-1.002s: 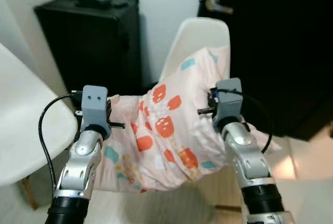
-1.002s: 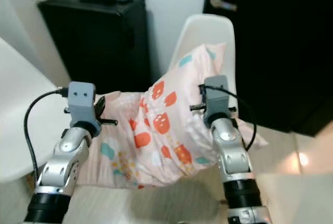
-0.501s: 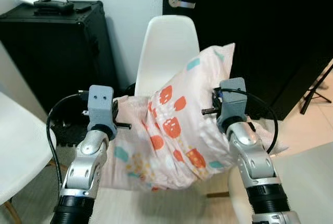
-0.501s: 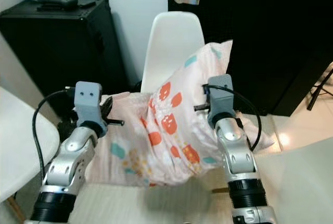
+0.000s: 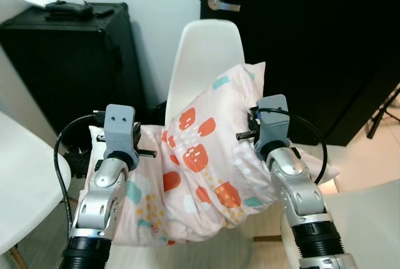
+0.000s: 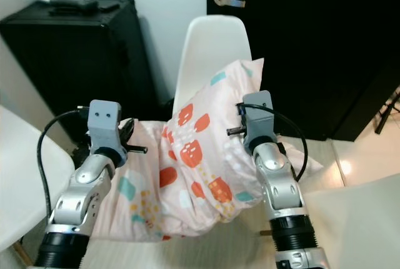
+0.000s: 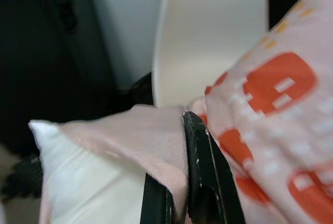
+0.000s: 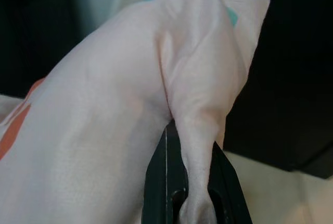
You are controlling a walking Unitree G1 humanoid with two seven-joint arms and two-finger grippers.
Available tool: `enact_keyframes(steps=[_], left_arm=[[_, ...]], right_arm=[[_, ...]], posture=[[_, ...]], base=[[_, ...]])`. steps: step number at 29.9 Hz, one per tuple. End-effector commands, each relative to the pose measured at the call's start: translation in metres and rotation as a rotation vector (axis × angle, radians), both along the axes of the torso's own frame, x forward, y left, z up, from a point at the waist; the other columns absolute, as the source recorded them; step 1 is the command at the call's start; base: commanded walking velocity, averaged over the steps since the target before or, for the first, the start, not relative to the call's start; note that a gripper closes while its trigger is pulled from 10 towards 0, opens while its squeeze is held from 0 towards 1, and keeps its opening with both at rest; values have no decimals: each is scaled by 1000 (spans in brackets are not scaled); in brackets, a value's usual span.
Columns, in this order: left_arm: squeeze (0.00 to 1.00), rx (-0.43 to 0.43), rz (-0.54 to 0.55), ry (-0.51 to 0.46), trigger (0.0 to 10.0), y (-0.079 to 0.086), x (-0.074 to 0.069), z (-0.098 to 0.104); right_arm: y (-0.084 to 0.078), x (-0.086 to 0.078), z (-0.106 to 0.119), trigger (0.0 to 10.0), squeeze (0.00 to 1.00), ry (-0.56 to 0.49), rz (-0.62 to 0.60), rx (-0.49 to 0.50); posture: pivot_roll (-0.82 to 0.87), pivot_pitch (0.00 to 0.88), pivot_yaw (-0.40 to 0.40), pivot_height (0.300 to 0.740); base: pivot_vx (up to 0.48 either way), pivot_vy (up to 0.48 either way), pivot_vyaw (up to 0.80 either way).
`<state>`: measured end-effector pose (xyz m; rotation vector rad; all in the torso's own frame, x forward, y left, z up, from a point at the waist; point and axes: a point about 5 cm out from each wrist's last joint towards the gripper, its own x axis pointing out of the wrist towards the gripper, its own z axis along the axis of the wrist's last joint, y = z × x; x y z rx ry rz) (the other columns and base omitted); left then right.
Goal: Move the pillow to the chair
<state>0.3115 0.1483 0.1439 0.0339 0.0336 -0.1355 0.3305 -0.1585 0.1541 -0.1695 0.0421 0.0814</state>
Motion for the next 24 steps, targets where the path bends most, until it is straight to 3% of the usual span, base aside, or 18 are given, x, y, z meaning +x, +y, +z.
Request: enact_keyframes(steps=[1,12,24], left_arm=[[0,3,9,-53,10000,6,-1,10],[0,7,3,-54,10000,8,0,11],[0,11,-6,-53,10000,8,0,11]], right_arm=[[13,2,9,10000,0,-39,43,11],[14,3,8,10000,0,-35,37,40],[9,3,4,10000,0,-7,6,44]], posture=[[12,75,18,740],[18,65,22,740],[19,60,25,740]], base=[[435,0,0],[434,0,0],[431,0,-668]])
